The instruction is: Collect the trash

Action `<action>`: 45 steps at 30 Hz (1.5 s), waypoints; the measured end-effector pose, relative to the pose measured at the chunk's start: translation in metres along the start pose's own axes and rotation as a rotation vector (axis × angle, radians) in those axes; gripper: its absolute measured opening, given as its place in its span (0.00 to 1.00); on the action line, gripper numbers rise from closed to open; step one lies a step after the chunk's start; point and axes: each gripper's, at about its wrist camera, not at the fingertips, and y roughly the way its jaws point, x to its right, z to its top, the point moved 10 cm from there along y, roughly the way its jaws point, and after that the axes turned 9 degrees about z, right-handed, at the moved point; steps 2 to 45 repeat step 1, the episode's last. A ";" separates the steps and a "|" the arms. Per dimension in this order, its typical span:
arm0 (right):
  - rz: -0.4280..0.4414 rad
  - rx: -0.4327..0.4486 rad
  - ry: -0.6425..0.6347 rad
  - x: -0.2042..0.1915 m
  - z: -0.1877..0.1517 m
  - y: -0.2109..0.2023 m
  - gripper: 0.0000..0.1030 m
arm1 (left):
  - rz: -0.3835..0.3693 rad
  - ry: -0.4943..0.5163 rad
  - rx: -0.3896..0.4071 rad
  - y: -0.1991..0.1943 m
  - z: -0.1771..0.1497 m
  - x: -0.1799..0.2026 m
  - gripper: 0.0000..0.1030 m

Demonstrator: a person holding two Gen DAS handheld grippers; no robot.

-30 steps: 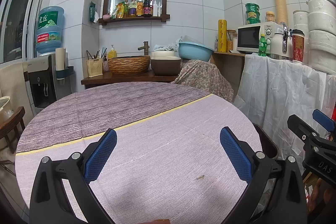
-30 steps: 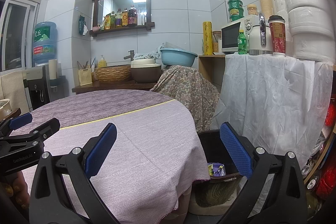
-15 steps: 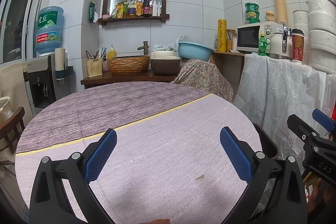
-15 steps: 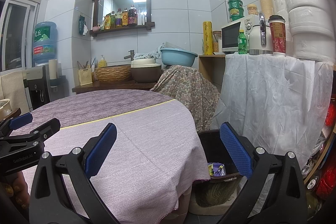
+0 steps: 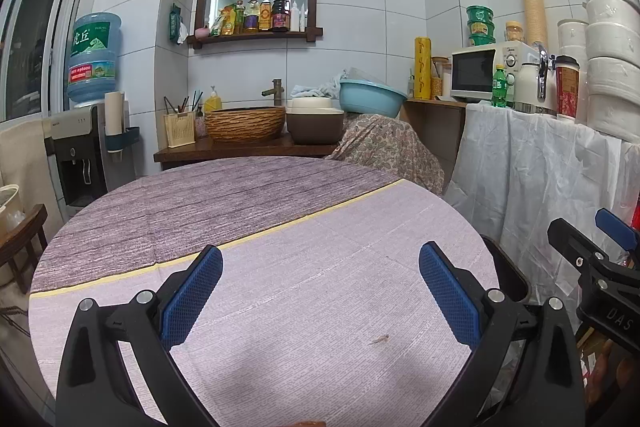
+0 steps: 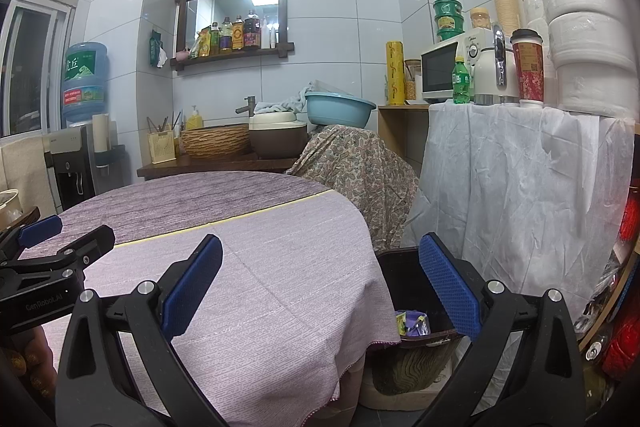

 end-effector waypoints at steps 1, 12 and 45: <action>0.001 -0.001 0.000 0.000 -0.001 0.000 0.94 | 0.000 0.000 0.000 0.000 0.000 0.000 0.95; 0.001 -0.001 0.000 0.000 -0.001 0.000 0.94 | 0.000 0.000 0.000 0.000 0.000 0.000 0.95; 0.001 -0.001 0.000 0.000 -0.001 0.000 0.94 | 0.000 0.000 0.000 0.000 0.000 0.000 0.95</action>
